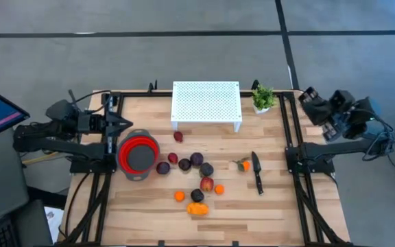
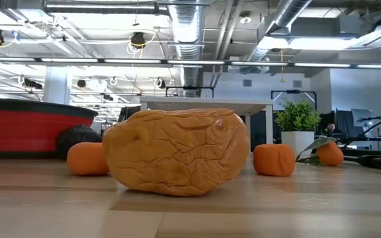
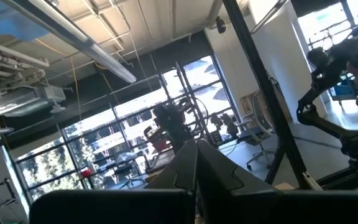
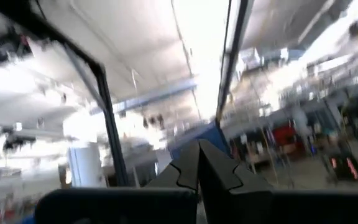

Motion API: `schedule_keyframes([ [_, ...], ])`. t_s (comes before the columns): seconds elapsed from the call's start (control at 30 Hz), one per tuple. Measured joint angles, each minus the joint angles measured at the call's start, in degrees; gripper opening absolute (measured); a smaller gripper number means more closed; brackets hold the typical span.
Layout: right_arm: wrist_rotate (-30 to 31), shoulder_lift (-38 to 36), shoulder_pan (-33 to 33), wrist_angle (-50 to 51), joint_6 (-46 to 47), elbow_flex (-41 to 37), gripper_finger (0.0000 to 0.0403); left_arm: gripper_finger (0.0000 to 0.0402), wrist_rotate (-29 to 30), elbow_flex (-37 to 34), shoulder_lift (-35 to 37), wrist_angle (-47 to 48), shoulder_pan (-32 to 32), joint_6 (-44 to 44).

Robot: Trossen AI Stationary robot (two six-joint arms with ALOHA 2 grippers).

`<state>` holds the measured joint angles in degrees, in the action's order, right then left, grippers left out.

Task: Pick & Place Fruit
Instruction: Put the strainer bowl on the left side of the shelf

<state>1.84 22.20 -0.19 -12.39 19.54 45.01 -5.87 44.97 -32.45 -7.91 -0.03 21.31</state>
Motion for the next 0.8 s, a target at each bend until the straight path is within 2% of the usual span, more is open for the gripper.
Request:
schedule_keyframes([
  [0.1, 4.5, 0.6, 0.0, -1.0, -1.4, 0.0, 0.0, 0.0, 0.0, 0.0, -2.6, -3.5, 0.0, -2.3],
  [0.23, 8.8, 1.8, 0.0, -0.3, -8.2, 0.0, 0.0, 0.0, 0.0, 0.0, -7.0, -7.9, 0.0, -3.6],
  [0.43, 8.8, 6.6, 0.0, -0.6, -12.3, 0.0, 0.0, 0.0, 0.0, 0.0, -12.8, -14.4, 0.0, -5.1],
  [0.57, 8.7, 9.9, 0.0, -0.7, -15.5, 0.0, 0.0, 0.0, 0.0, 0.0, -15.3, -15.8, 0.0, -10.1],
  [0.8, 8.8, 13.5, 0.0, -1.5, -17.2, 0.0, 0.0, 0.0, 0.0, 0.0, -15.6, -15.9, -0.7, -21.3],
])
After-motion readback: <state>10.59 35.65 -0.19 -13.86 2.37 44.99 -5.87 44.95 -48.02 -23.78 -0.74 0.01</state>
